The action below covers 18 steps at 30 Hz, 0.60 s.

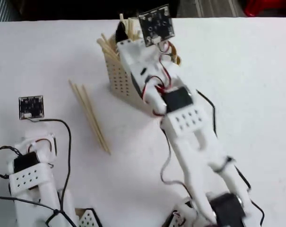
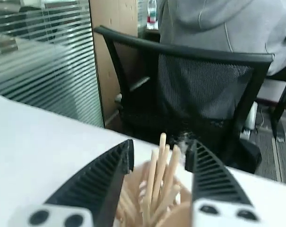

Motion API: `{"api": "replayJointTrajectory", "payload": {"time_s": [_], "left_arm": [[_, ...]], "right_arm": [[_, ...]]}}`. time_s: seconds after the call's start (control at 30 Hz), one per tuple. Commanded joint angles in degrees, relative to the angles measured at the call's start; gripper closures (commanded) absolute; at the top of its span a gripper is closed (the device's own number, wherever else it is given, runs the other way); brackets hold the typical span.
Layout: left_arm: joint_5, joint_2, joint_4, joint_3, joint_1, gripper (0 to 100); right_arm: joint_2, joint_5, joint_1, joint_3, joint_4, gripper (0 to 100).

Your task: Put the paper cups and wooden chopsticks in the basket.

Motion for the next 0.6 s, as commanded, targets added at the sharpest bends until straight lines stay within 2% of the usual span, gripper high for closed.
{"api": "replayJointTrajectory", "payload": {"time_s": [0.0, 0.07, 0.13, 0.27, 0.4, 0.47, 0.57], "left_arm": [[-0.53, -1.1, -1.05, -0.26, -0.48, 98], [-0.53, -1.1, -0.97, -0.26, -0.48, 98], [-0.53, -1.1, -0.88, -0.26, -0.48, 98], [-0.53, -1.1, -0.79, -0.26, -0.48, 98], [-1.32, -0.92, -0.7, -0.44, -0.31, 96], [-3.69, -0.84, -0.7, -0.62, -0.31, 90], [-1.67, -0.84, -0.44, -1.93, -0.31, 81]], "right_arm": [[-10.24, 0.26, -3.3, -2.11, 20.0, 93.0], [-14.11, 0.26, -6.2, 0.44, 27.91, 98.5], [-17.45, 0.26, -9.01, 5.19, 32.4, 96.5], [-22.37, 0.26, -11.65, 17.85, 33.89, 95.0], [-23.78, 0.26, -10.95, 30.33, 30.02, 95.0], [-24.31, 0.26, -9.54, 36.22, 25.1, 95.0], [-24.31, 0.26, -6.46, 42.73, 17.54, 95.0]]}}
